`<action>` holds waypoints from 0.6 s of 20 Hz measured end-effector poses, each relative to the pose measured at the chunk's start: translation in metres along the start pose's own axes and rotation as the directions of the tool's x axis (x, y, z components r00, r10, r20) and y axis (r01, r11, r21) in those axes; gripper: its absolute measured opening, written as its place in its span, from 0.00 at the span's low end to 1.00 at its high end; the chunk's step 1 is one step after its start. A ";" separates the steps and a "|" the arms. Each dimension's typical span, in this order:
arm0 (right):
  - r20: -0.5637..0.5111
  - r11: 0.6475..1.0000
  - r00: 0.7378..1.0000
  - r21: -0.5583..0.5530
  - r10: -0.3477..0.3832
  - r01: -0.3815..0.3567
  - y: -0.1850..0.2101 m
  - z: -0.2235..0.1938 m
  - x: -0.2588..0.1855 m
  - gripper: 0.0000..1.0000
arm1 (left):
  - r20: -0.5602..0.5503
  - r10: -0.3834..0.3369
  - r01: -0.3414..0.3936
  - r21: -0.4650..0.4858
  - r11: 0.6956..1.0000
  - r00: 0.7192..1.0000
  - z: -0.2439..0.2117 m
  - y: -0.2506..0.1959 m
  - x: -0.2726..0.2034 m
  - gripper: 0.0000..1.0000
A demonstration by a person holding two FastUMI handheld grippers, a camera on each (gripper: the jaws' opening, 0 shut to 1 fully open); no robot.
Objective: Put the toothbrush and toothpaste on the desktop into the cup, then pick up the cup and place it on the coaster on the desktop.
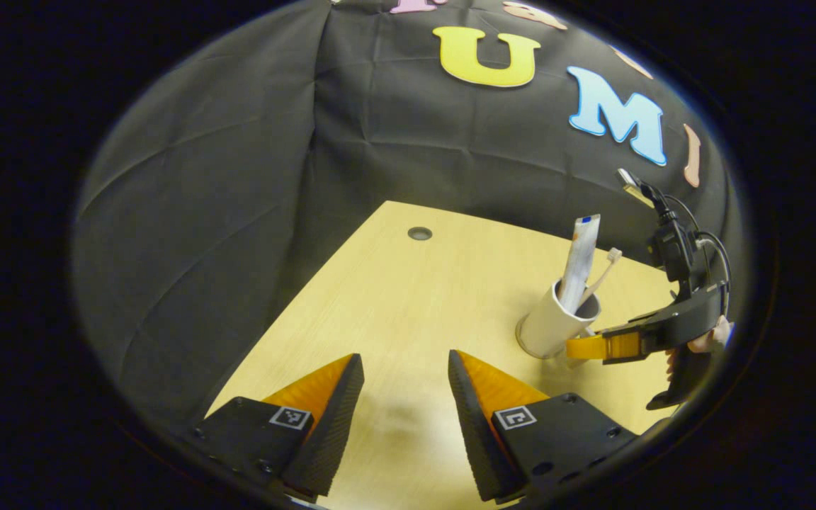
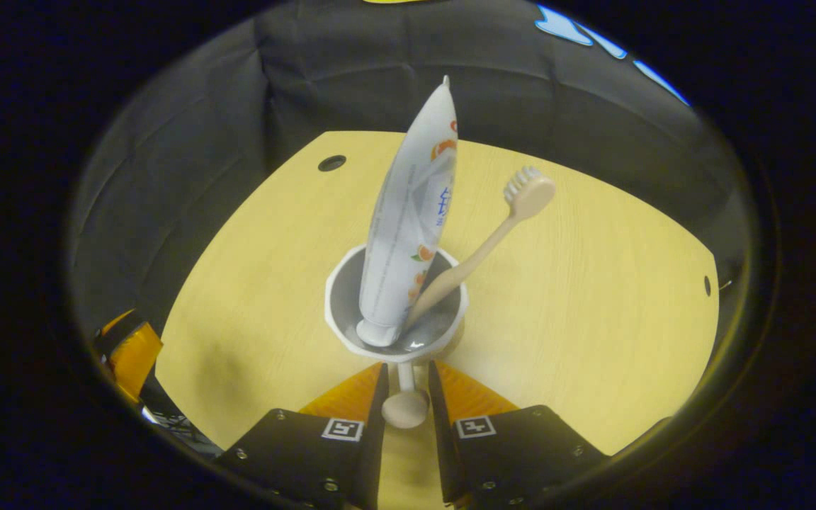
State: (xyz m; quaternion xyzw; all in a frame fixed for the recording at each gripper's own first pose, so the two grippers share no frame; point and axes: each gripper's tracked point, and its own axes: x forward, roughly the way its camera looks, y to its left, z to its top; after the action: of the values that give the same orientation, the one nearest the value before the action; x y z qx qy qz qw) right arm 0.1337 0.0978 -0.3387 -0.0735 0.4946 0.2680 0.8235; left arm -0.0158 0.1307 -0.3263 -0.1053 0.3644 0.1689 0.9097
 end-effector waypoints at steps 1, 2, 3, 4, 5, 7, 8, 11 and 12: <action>0.015 1.000 1.000 0.004 0.005 -0.005 0.001 0.003 -0.008 0.31 | 0.004 -0.006 0.006 0.005 1.000 1.000 0.001 -0.006 0.000 0.79; 0.033 1.000 0.999 0.010 0.007 -0.008 0.001 0.005 -0.019 0.31 | 0.008 -0.016 0.016 0.012 1.000 1.000 0.007 -0.014 -0.007 0.79; 0.055 1.000 0.998 0.014 0.006 -0.007 -0.001 0.008 -0.029 0.33 | 0.016 -0.028 0.028 0.021 0.999 0.999 0.014 -0.025 -0.011 0.79; 0.079 1.000 0.997 0.022 0.009 -0.011 -0.001 0.010 -0.042 0.31 | 0.025 -0.045 0.044 0.031 0.999 0.999 0.019 -0.035 -0.011 0.84; 0.103 0.999 0.995 0.031 0.009 -0.013 -0.002 0.013 -0.053 0.33 | 0.034 -0.065 0.063 0.043 0.997 0.997 0.024 -0.046 -0.011 0.79; 0.169 0.999 0.985 0.044 -0.014 0.006 -0.011 0.021 -0.078 0.33 | 0.054 -0.111 0.107 0.069 0.992 0.992 0.033 -0.069 -0.015 0.84; 0.210 0.998 0.977 0.051 -0.034 0.024 -0.017 0.025 -0.091 0.31 | 0.064 -0.133 0.128 0.082 0.988 0.989 0.036 -0.083 -0.018 0.84; 0.356 0.991 0.926 0.090 -0.124 0.098 -0.042 0.043 -0.140 0.33 | 0.129 -0.202 0.187 0.118 0.975 0.971 0.061 -0.126 -0.036 0.84; 0.403 0.987 0.903 0.112 -0.153 0.117 -0.051 0.048 -0.157 0.32 | 0.160 -0.221 0.202 0.129 0.971 0.962 0.072 -0.138 -0.046 0.84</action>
State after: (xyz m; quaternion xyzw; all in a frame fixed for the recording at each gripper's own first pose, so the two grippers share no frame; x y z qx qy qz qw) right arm 0.1393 0.0151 -0.1880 -0.0148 0.3156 0.1986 0.9278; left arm 0.0512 0.0159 -0.2328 -0.0774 0.2797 0.0585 0.9552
